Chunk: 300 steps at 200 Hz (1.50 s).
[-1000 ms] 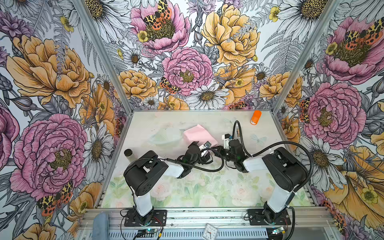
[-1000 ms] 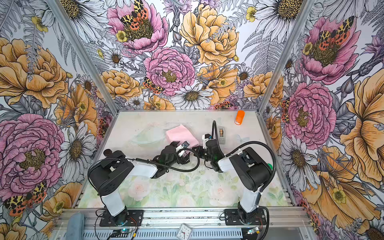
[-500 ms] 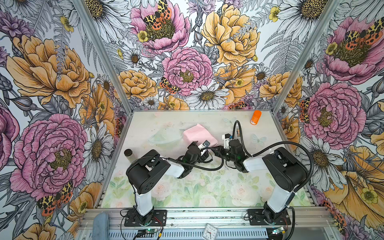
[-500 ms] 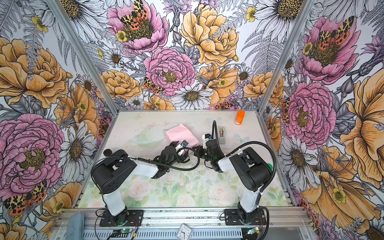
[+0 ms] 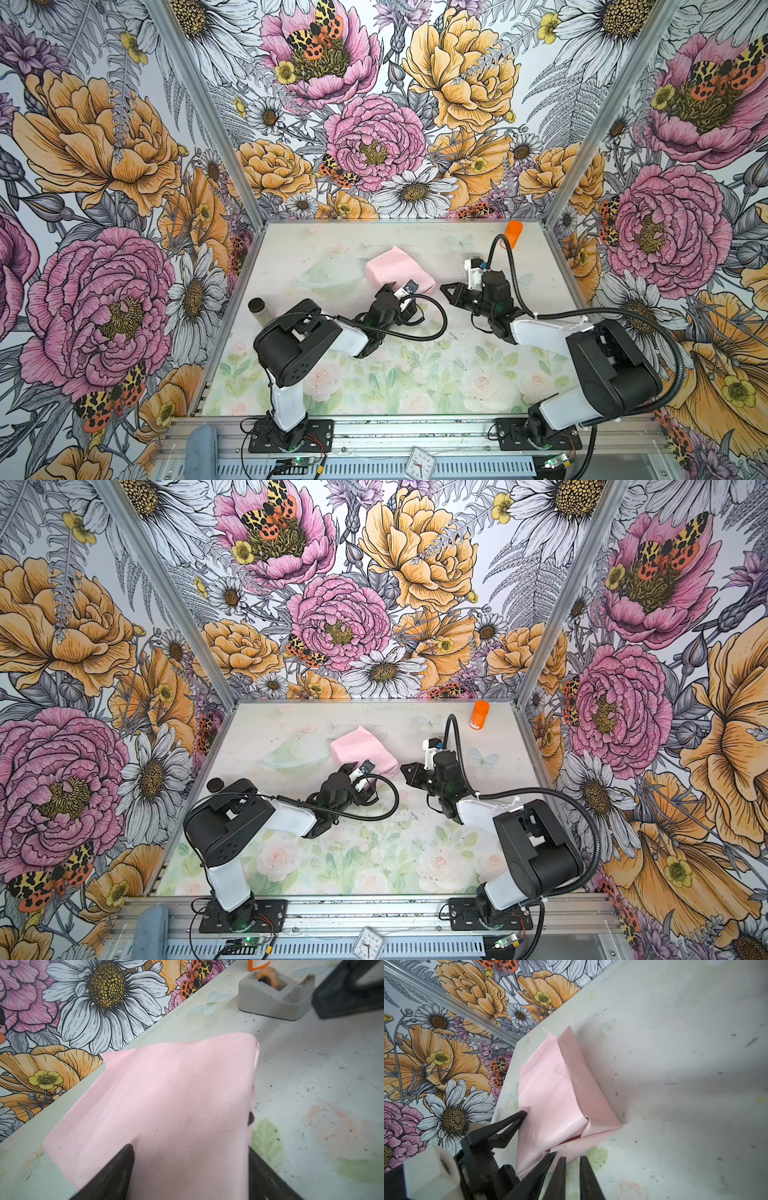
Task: Wrap the gift box in paper
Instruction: 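Move the right gripper to the grey tape dispenser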
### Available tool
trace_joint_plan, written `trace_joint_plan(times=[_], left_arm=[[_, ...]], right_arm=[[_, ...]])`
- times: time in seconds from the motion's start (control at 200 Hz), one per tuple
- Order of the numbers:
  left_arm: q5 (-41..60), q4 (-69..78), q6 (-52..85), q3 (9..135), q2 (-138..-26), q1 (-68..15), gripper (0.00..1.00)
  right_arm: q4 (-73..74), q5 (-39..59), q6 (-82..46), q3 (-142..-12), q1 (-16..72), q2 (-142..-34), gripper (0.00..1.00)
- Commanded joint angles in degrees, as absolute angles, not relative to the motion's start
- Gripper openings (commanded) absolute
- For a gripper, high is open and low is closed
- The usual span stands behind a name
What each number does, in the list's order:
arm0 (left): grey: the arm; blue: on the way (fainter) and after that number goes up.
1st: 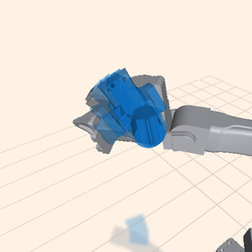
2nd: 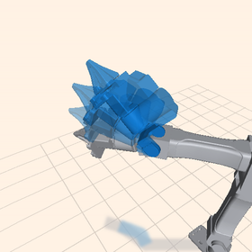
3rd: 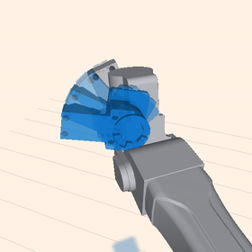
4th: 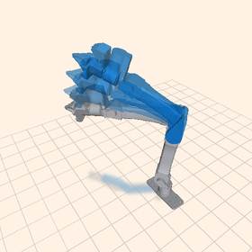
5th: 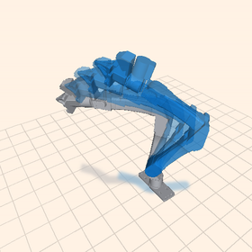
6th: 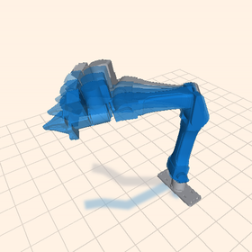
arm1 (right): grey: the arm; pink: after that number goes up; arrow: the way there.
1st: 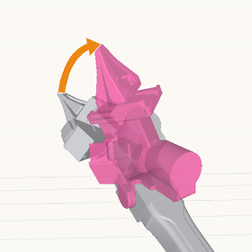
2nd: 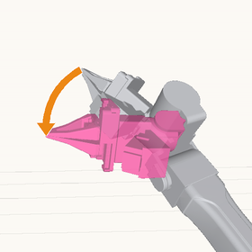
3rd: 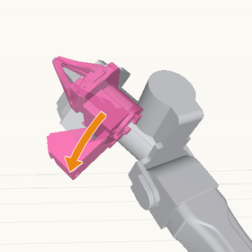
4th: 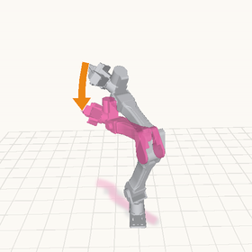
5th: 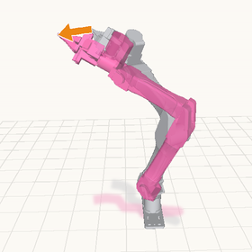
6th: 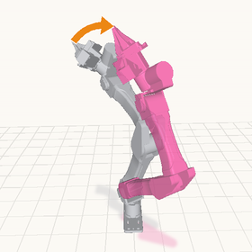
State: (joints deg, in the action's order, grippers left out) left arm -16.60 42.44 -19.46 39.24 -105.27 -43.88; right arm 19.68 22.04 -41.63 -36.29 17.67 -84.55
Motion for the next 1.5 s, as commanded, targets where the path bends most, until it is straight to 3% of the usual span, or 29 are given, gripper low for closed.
trace_joint_plan(times=[0.0, 0.26, 0.565, 1.496], left_arm=[[-15.2, 38.1, -16.2, 37.4, -106.3, -42.6, 0.8], [-14.6, 37.7, -15.1, 37.3, -106.4, -42.6, 0.8], [-14.3, 36.7, -15.3, 38.3, -106.9, -42.5, 0.8], [-13.8, 36.9, -15.1, 38.8, -107.1, -41.7, 0.8]], right_arm=[[0.3, 24.2, -28.6, -43.3, 13.6, -81.8, 0.18], [-20.1, 31.1, -13.3, -60.3, 1.7, -94.1, 0.26], [-25.8, 38.8, -9.8, -73.3, -5.8, -107.1, 0.27], [-41.9, 46.4, -1.1, -88.4, -7.3, -122.5, 0.27]])
